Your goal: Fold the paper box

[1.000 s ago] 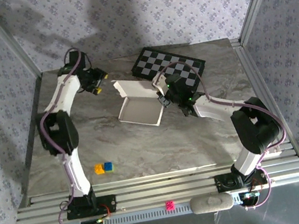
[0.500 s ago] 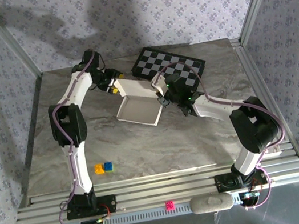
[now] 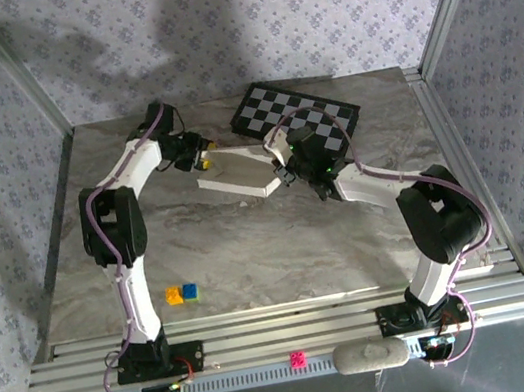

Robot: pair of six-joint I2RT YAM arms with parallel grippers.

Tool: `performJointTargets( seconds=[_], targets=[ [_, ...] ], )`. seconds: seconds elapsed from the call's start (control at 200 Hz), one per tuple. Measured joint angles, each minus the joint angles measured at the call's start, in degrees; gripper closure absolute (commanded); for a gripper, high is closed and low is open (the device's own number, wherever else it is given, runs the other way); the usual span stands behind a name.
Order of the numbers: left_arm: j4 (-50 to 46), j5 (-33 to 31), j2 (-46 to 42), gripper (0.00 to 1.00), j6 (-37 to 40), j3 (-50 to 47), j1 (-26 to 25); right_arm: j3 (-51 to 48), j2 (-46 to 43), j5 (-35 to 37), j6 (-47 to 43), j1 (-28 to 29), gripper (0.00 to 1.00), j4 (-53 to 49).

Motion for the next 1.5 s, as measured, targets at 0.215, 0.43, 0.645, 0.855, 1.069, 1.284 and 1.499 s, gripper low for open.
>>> performJointTargets(
  seconds=[0.215, 0.43, 0.645, 0.855, 1.069, 1.284, 1.499],
  targets=[
    [1.6, 0.0, -1.0, 0.69, -2.3, -1.3, -0.3, 0.1, 0.1, 0.5, 0.0, 0.0, 1.0, 0.0],
    [2.1, -1.2, -3.5, 0.77, -4.2, -3.2, -0.5, 1.1, 0.2, 1.7, 0.0, 0.1, 1.0, 0.0],
    [4.5, -1.7, -5.7, 0.58, -6.3, -6.9, -1.0, 2.0, 0.9, 3.8, 0.0, 0.1, 1.0, 0.0],
    [4.0, -0.1, -7.4, 0.44, -5.3, -7.1, -1.8, 2.4, 1.4, 4.1, 0.0, 0.1, 1.0, 0.0],
    [-0.6, 1.7, -10.3, 0.32, -0.5, -7.1, -0.1, 2.4, 1.4, 0.0, -1.0, -0.2, 1.0, -0.1],
    [-6.1, 1.6, -15.1, 0.32, 6.3, -7.1, 6.1, 2.4, 1.4, -3.0, -2.2, -0.8, 1.0, -0.8],
    [-7.6, 2.8, -8.1, 0.39, 12.2, 0.3, 9.6, 2.4, 1.4, -4.7, -2.8, -1.0, 1.0, -1.6]
  ],
)
